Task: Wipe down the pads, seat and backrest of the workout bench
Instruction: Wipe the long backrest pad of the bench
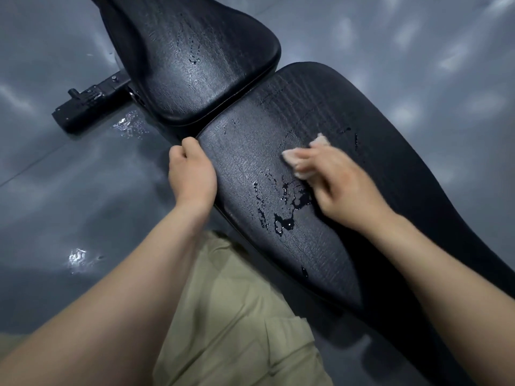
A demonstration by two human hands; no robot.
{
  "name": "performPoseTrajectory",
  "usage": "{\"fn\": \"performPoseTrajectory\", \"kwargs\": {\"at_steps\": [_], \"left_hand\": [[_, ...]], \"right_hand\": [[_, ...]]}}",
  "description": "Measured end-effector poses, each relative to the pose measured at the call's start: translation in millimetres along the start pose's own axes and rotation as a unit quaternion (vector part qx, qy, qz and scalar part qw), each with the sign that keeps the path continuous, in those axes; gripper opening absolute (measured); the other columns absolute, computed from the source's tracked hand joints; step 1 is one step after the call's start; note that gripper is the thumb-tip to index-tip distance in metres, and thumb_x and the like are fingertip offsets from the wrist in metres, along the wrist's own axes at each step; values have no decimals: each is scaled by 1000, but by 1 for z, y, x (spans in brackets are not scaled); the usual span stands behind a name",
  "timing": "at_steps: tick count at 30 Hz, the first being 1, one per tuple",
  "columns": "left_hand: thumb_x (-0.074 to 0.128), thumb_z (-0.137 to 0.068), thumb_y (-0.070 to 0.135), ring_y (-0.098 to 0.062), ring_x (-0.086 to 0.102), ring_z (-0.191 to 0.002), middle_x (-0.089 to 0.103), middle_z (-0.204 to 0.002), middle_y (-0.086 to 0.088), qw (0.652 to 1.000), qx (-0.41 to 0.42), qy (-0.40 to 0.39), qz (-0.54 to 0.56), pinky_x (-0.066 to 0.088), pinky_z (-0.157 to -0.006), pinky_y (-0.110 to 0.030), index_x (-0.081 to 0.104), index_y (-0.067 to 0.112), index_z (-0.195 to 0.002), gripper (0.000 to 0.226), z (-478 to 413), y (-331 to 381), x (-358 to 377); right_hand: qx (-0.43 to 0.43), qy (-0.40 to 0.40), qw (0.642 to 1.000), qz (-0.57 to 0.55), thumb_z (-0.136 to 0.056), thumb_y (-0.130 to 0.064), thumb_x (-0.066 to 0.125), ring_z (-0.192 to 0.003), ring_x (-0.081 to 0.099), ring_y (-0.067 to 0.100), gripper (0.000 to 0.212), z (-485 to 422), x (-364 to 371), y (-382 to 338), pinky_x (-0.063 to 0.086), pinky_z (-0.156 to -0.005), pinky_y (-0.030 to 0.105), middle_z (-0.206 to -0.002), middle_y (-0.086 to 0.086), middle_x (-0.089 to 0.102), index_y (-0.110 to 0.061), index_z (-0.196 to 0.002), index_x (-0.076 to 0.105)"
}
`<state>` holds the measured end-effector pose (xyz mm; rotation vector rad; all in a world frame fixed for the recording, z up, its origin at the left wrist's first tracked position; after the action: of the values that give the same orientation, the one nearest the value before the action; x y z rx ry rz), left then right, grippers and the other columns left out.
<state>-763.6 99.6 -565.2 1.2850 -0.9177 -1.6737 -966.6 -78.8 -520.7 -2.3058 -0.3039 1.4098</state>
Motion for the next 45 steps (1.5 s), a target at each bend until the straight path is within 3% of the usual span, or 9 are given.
{"fn": "performPoseTrajectory", "kwargs": {"at_steps": [4, 8, 14, 17, 23, 27, 31, 36, 45], "left_hand": [[35, -101, 33, -19, 45, -87, 50, -78, 11, 1000, 5, 1, 15, 26, -70, -25, 59, 12, -100, 32, -7, -5, 3], [39, -99, 33, -11, 49, -79, 55, -79, 13, 999, -31, -10, 31, 34, -69, -27, 54, 24, -88, 21, -8, -12, 4], [36, -102, 24, 6, 50, -74, 54, -85, 22, 995, -99, 26, 22, 32, -62, 0, 57, 25, -98, 22, -1, -4, 2], [37, -102, 23, -11, 40, -65, 49, -75, 16, 991, -115, 63, -11, 34, -60, -7, 53, 17, -92, 19, 7, 0, -1], [43, -98, 25, -9, 30, -65, 39, -62, 8, 992, -76, 96, -34, 28, -65, -25, 34, 20, -67, 33, 5, 1, -4], [44, -93, 39, -19, 40, -67, 47, -62, 7, 993, -63, 104, 7, 39, -70, -31, 42, 19, -68, 32, 4, -11, -5], [46, -92, 47, -7, 42, -56, 52, -67, 9, 994, -62, 86, 39, 36, -48, -11, 52, 15, -81, 35, 6, -15, -1], [47, -87, 55, -10, 53, -66, 59, -74, 10, 994, -48, 65, 67, 35, -53, -23, 57, 18, -82, 38, 9, -17, -5], [44, -90, 56, -23, 57, -81, 64, -86, 5, 996, -39, 40, 65, 37, -72, -26, 60, 19, -88, 41, 27, -7, -15]], "right_hand": [[117, 50, 991, 50, -90, 3, 54, -130, 54, 26, 25, 13, -17, 48, 38, -115, 40, -138, 5, 59, -7, -112, 60], [130, 39, 990, 49, -87, 4, 50, -136, 48, 29, 29, 15, -10, 52, 36, -116, 42, -142, 9, 55, -6, -114, 58], [158, 35, 986, 48, -83, 6, 50, -138, 46, 32, 33, 11, -13, 54, 36, -115, 49, -140, 13, 56, -2, -113, 61], [151, 22, 987, 42, -84, 5, 51, -137, 47, 35, 33, 9, -11, 55, 38, -112, 55, -140, 13, 56, -6, -114, 59], [141, 24, 989, 39, -88, 1, 50, -138, 46, 35, 33, 11, -13, 52, 37, -113, 55, -141, 12, 56, -6, -118, 60], [146, 33, 988, 35, -91, 5, 52, -138, 47, 29, 40, 18, -14, 50, 33, -119, 44, -142, 8, 57, -4, -130, 59], [152, 22, 988, 9, -96, -2, 55, -129, 53, 19, 44, 16, -19, 35, 29, -113, 12, -134, 2, 62, -11, -139, 55], [14, -91, 995, 42, -100, -14, 55, -140, 46, 16, 39, 25, 17, -38, 31, -120, 31, -147, -1, 55, -16, -139, 59], [20, -208, 975, 72, -93, -6, 61, -142, 43, 32, 37, 117, 13, -72, 37, -117, 47, -151, 4, 50, -13, -129, 64]]}}
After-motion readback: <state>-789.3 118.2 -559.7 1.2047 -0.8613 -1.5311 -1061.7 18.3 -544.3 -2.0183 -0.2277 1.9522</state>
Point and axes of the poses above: each hand's wrist, its own z-axis away from the middle knuckle, its own x-axis out of the palm, y = z × x, the point moved 10 cm from there along -z, towards the middle knuckle
